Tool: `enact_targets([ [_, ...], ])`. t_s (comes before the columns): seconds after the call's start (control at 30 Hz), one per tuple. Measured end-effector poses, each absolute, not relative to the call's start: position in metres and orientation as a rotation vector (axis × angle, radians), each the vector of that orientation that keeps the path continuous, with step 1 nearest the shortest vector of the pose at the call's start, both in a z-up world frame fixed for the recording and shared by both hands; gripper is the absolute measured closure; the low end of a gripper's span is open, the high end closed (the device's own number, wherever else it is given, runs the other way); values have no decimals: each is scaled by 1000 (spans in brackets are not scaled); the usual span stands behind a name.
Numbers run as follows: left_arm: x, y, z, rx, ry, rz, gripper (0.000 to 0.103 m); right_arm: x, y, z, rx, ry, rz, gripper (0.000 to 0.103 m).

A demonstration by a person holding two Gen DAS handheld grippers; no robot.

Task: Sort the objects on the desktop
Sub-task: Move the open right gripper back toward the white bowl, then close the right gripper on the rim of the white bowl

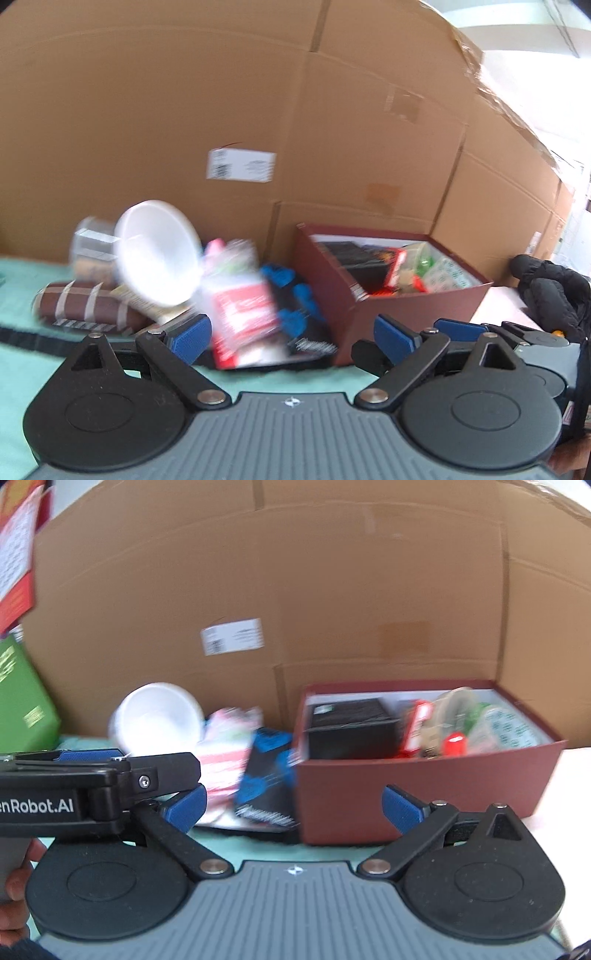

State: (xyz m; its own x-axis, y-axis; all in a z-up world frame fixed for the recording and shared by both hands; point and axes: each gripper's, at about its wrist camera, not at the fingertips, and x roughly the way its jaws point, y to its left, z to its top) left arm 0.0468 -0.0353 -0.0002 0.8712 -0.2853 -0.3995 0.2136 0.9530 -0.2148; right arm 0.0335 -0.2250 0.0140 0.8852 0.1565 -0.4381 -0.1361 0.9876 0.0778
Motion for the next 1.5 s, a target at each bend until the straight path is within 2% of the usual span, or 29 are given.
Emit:
enact_targets([
  [0.27,32,30,-23,-208,485,-146,5,24,-163,-12,18,488,305,4],
  [0.57,54,96,-33,-237,517,-61,5,44,-95,-25,-72,514,411,5],
  [0.93,121,99,-13,-261,481,-156,8,99,-74,-18,-76,467,331,14],
  [1.0,135,99,-13,-283,497,-154,12,106,-73,-17,-73,452,331,15],
  [1.1,158,97,-15,-307,524,-170,24,119,-69,-18,-73,435,320,20],
  [1.17,173,95,-17,-313,548,-162,46,129,-65,-20,-64,441,323,21],
  [1.2,179,95,-18,-319,560,-159,53,133,-63,-21,-62,445,326,22],
  [1.27,189,95,-19,-340,578,-155,76,139,-60,-22,-62,447,330,23],
  [1.5,194,108,-28,-358,587,-145,94,145,-65,-24,-58,429,314,23],
])
